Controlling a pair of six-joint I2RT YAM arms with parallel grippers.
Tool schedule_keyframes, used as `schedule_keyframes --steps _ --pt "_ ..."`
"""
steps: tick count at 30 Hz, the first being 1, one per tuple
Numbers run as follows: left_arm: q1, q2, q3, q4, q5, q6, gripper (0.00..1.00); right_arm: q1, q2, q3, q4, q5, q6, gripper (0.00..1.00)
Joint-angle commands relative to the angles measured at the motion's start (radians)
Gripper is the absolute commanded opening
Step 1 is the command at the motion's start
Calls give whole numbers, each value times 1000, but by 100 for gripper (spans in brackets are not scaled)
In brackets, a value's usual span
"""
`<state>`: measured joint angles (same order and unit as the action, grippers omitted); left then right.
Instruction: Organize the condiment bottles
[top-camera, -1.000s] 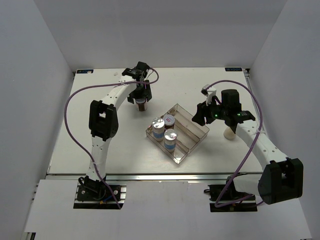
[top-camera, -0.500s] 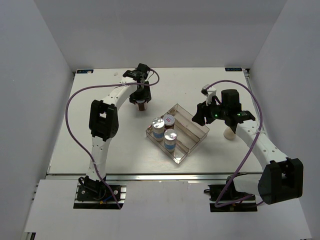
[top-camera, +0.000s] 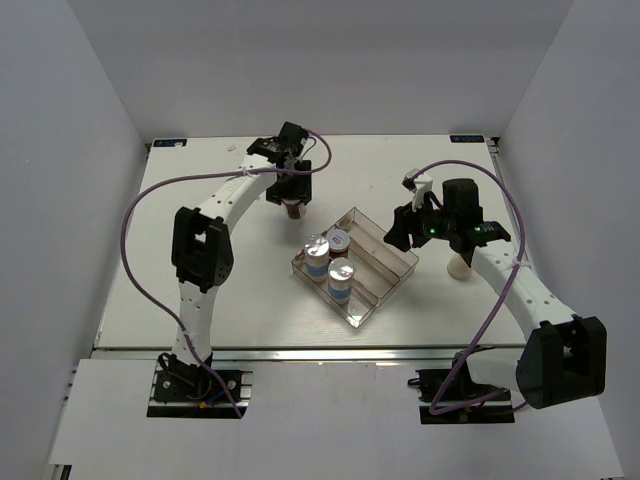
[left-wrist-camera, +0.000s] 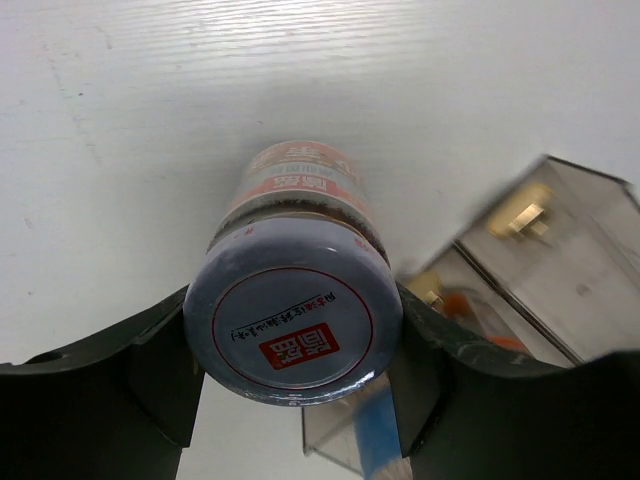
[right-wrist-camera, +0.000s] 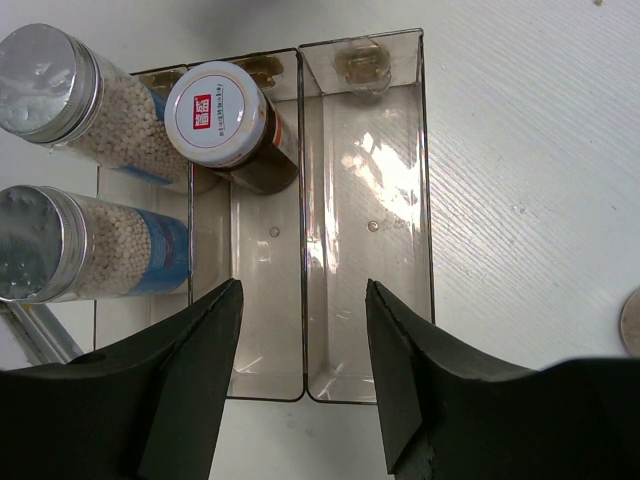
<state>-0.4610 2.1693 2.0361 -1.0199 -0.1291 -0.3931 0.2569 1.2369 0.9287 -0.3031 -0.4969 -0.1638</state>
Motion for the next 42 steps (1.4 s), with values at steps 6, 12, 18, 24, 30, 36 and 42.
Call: schedule_keyframes --steps 6,12,18,24,30,36,42 --pt "-83 -261 15 52 104 30 0 -2 -7 38 24 -15 9 58" --pt "-133 -252 87 12 221 68 0 -4 -24 38 32 33 18 58" --pt "-172 -261 87 7 373 120 0 -48 -36 33 47 58 93 56" --pt "-203 -247 95 -2 494 161 0 -152 -45 16 64 58 139 52" --pt "-241 -229 95 6 546 171 0 -194 -40 13 61 43 138 52" --pt "-303 -198 107 -14 534 174 0 -200 -43 7 64 40 135 52" --pt "-380 -138 136 -57 461 171 0 -222 -59 -5 76 34 138 52"
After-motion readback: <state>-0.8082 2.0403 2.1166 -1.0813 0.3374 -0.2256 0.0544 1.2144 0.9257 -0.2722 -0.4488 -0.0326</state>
